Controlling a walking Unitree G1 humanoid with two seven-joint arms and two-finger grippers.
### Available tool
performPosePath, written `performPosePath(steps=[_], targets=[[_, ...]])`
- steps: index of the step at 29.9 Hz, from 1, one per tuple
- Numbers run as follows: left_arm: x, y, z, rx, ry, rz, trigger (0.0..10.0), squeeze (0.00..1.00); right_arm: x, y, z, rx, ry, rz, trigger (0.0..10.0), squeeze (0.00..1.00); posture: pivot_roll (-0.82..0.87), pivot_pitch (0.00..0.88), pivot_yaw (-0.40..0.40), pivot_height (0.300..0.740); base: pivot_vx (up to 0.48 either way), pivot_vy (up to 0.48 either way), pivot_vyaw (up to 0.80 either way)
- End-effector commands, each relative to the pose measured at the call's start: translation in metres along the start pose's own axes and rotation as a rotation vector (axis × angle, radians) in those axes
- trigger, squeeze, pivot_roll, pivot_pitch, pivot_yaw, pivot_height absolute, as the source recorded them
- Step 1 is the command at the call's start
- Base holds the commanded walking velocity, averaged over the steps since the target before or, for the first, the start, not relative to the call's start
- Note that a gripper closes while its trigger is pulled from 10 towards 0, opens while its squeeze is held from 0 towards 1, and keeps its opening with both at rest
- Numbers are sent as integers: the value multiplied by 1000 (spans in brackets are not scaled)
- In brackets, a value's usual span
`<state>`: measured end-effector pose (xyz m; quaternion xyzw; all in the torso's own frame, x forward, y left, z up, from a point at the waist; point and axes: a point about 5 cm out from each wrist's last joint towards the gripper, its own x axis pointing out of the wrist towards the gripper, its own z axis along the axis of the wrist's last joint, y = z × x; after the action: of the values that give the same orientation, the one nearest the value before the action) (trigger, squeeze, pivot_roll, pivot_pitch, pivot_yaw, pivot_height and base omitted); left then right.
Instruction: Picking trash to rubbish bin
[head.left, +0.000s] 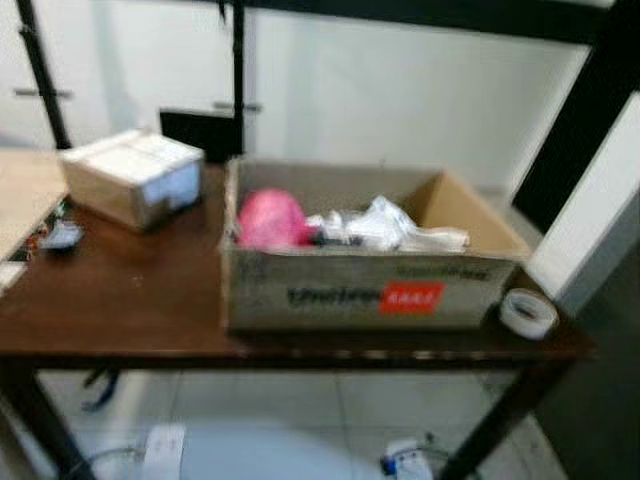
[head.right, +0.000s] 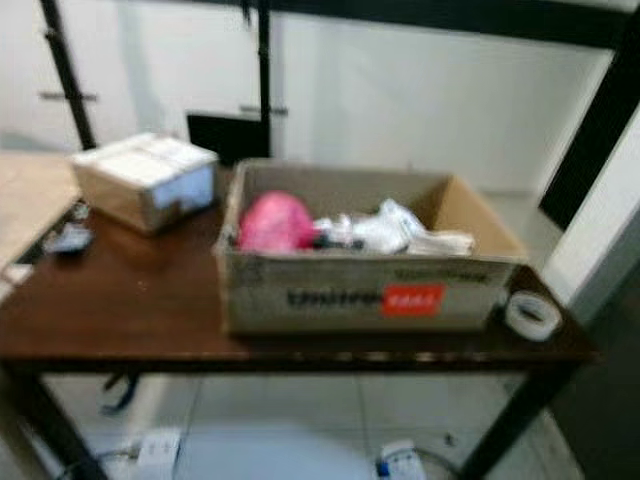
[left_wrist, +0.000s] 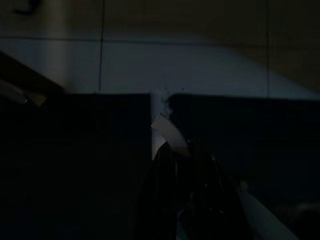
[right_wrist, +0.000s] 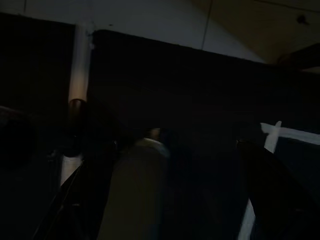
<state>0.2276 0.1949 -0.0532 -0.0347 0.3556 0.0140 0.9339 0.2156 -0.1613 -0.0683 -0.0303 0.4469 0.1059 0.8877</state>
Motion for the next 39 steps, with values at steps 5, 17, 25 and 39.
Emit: performPosePath(steps=[5,17,25,39], targets=[[-2,-5,-9,10,37,-41,10000,0,-2,-6,-6,0,18,-15,10000,0,18,76,-57,740,0,288,0],[-2,0,-6,50,25,-19,10000,0,-1,-3,-5,12,13,-12,10000,0,19,79,-55,740,0,193,0],[0,0,1,82,-3,-27,10000,0,-2,-5,-5,18,11,-17,10000,0,21,77,-52,740,0,0,0],[-14,-25,39,645,-22,-693,10000,0,-10,0,44,-129,-202,360,10000,0,11,72,-40,740,0,0,0]])
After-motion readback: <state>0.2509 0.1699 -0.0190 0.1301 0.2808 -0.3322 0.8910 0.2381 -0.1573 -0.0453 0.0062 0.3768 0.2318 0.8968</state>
